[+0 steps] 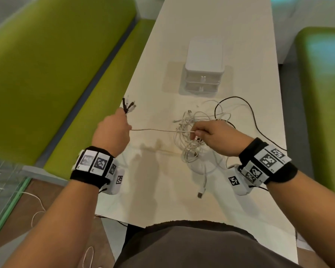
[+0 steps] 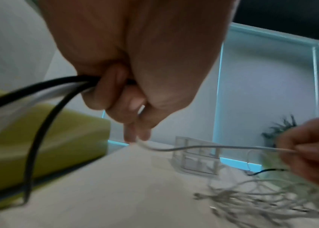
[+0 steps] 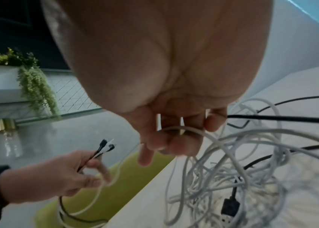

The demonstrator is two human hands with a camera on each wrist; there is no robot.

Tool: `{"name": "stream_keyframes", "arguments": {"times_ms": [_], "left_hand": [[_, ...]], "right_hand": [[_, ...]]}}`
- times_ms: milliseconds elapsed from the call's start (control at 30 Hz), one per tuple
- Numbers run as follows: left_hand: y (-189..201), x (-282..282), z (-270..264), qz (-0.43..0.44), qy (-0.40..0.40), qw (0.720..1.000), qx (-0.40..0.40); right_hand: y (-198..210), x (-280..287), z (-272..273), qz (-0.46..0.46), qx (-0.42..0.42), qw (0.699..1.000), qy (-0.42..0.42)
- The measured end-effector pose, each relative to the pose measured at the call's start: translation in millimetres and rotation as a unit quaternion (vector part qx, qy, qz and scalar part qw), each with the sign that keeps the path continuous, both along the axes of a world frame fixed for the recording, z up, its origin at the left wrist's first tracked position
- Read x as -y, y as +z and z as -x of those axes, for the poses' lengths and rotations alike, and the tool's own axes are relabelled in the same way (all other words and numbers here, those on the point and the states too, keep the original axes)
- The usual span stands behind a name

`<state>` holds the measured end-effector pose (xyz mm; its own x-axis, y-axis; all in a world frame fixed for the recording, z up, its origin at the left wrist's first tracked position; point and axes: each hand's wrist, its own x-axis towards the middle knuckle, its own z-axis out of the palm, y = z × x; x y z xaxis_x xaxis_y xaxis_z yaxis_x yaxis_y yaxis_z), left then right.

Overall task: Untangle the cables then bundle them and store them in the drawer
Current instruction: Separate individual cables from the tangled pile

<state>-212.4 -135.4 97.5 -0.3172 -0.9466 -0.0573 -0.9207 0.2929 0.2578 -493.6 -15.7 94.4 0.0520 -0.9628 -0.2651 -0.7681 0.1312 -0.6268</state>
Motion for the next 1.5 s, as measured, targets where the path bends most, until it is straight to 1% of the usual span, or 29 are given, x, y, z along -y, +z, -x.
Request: {"name": "stream_keyframes", "arguments": {"times_ms": [33, 100, 167, 200, 233, 267, 333, 400, 433, 500, 567, 600, 667, 733, 767, 833, 900, 967, 1000, 1033, 1100, 1133, 1200, 1267, 1300, 1333, 1400, 1467, 1500], "left_hand": [[-1.3, -3.6, 3.0, 0.004, -0.024, 0.999, -0.024], [-2.9, -20.2, 18.7, -0.018, -0.1, 0.988, -0.116], [-2.2, -42.2, 39.5, -0.115, -0.16, 0.961, -0.193], [-4.0, -50.8, 48.0, -0.165, -0.178, 0.948, -0.205], [-8.0, -56.7, 54.0, -0.195, -0.189, 0.941, -0.202], [-11.8, -60.0, 57.3, -0.203, -0.196, 0.939, -0.196], [-14.3, -59.2, 58.2, -0.184, -0.2, 0.945, -0.182], [-10.0, -52.3, 53.3, -0.159, -0.18, 0.953, -0.183], [-5.9, -48.0, 49.3, -0.153, -0.15, 0.957, -0.197], [1.8, -32.9, 36.8, -0.134, -0.051, 0.96, -0.239], [8.4, -16.1, 20.5, -0.097, 0.044, 0.955, -0.276], [11.0, -8.6, 12.6, -0.08, 0.066, 0.957, -0.271], [13.0, -0.8, 3.4, -0.047, 0.069, 0.977, -0.194], [11.1, -2.0, 5.4, -0.013, 0.047, 0.993, -0.11], [10.0, -6.1, 10.0, -0.003, 0.027, 0.994, -0.107], [7.9, -18.8, 24.6, -0.007, -0.041, 0.986, -0.163], [7.3, -36.3, 42.6, -0.082, -0.135, 0.965, -0.212], [2.8, -53.0, 56.6, -0.18, -0.183, 0.937, -0.237], [-2.1, -56.3, 58.8, -0.203, -0.177, 0.93, -0.25], [-5.6, -56.5, 58.7, -0.212, -0.154, 0.93, -0.257], [-9.3, -47.2, 49.9, -0.207, -0.089, 0.942, -0.248], [-11.4, -39.0, 40.5, -0.189, -0.056, 0.955, -0.223], [-11.1, -20.3, 12.7, -0.115, 0.01, 0.983, -0.142], [-6.0, -0.3, -21.9, -0.037, 0.075, 0.995, -0.062], [-3.6, 9.0, -39.1, -0.012, 0.105, 0.994, -0.029], [-0.9, 16.6, -54.4, 0.008, 0.131, 0.991, 0.001], [2.5, 26.8, -76.9, 0.038, 0.159, 0.986, 0.035], [1.8, 30.1, -86.5, 0.046, 0.163, 0.985, 0.029], [1.3, 29.8, -85.2, 0.033, 0.163, 0.986, 0.012]], "right_hand": [[-1.2, 0.5, -2.5, 0.005, -0.007, 1.0, 0.009], [-6.5, 2.8, -10.7, 0.02, -0.013, 0.999, 0.028], [-10.5, 4.4, -20.5, 0.034, -0.006, 0.998, 0.043], [-11.0, 4.6, -24.4, 0.043, 0.004, 0.998, 0.044], [-11.7, 5.1, -27.1, 0.053, 0.02, 0.997, 0.043], [-11.3, 5.0, -28.7, 0.059, 0.032, 0.997, 0.039], [-8.9, 3.4, -26.8, 0.07, 0.031, 0.997, 0.024], [-7.0, 0.8, -19.2, 0.065, 0.014, 0.998, -0.014], [-6.3, -0.6, -14.1, 0.05, 0.011, 0.998, -0.027], [-7.4, -3.8, -2.9, 0.005, 0.011, 1.0, -0.026], [-8.5, -7.2, 5.8, -0.028, 0.013, 0.999, -0.013], [-8.5, -8.8, 8.4, -0.026, 0.018, 0.999, -0.008], [-8.4, -9.8, 8.8, 0.001, 0.052, 0.999, -0.014], [-8.0, -8.0, 3.9, 0.03, 0.082, 0.996, -0.034], [-8.4, -6.1, 1.0, 0.042, 0.072, 0.996, -0.04], [-9.6, -2.9, -5.6, 0.05, 0.034, 0.997, -0.038], [-8.9, -1.5, -14.0, 0.055, 0.024, 0.998, -0.024], [-4.9, -1.1, -21.2, 0.078, 0.043, 0.996, -0.014], [-2.4, -0.8, -21.7, 0.081, 0.057, 0.995, -0.017], [0.8, -1.3, -19.9, 0.078, 0.066, 0.994, -0.026], [4.3, -3.7, -8.1, 0.069, 0.065, 0.994, -0.059], [4.6, -5.9, 0.5, 0.073, 0.06, 0.992, -0.083], [2.2, -11.9, 21.5, 0.108, 0.048, 0.981, -0.156], [-3.1, -20.3, 48.9, 0.149, -0.013, 0.959, -0.239], [-6.3, -25.5, 65.2, 0.148, -0.058, 0.949, -0.273], [-11.7, -30.9, 82.6, 0.121, -0.107, 0.94, -0.299], [-27.2, -43.8, 116.7, 0.012, -0.196, 0.925, -0.326], [-44.8, -56.8, 141.0, -0.092, -0.237, 0.91, -0.328], [-52.5, -62.4, 147.9, -0.112, -0.237, 0.907, -0.331]]}}
